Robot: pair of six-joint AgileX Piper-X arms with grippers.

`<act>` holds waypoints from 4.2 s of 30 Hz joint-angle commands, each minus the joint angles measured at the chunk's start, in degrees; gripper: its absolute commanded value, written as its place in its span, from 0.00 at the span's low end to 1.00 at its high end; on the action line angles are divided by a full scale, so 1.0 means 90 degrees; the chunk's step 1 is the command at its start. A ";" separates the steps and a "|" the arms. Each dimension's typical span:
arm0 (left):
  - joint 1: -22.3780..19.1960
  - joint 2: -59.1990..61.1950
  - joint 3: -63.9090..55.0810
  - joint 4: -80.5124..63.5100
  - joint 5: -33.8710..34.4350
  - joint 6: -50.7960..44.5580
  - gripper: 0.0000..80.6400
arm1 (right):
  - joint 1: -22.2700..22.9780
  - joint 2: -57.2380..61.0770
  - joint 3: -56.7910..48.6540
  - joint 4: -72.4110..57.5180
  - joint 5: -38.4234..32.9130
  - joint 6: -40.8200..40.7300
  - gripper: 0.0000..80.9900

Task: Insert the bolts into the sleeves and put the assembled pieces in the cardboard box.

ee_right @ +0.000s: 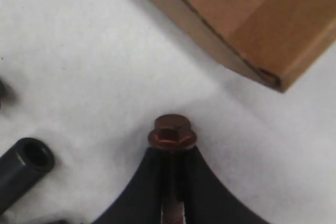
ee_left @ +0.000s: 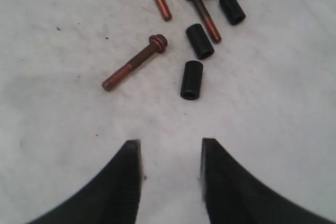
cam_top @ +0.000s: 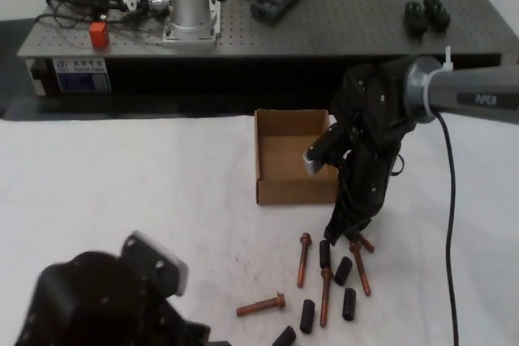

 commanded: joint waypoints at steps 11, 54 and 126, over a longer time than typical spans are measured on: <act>-0.0037 0.3235 -0.3072 0.2113 0.0363 0.1816 0.34 | -0.0441 -0.2545 0.1087 -0.0045 -0.1016 0.1146 0.00; -0.0630 0.5332 -0.5452 0.4308 0.0192 0.2591 0.34 | -0.0846 -0.5483 0.4124 -0.0323 -0.1016 0.1805 0.00; -0.0758 0.1093 -0.1901 -0.2264 0.1170 -0.0297 0.01 | 0.0651 -0.7922 0.6395 -0.6850 -0.4445 0.6473 0.53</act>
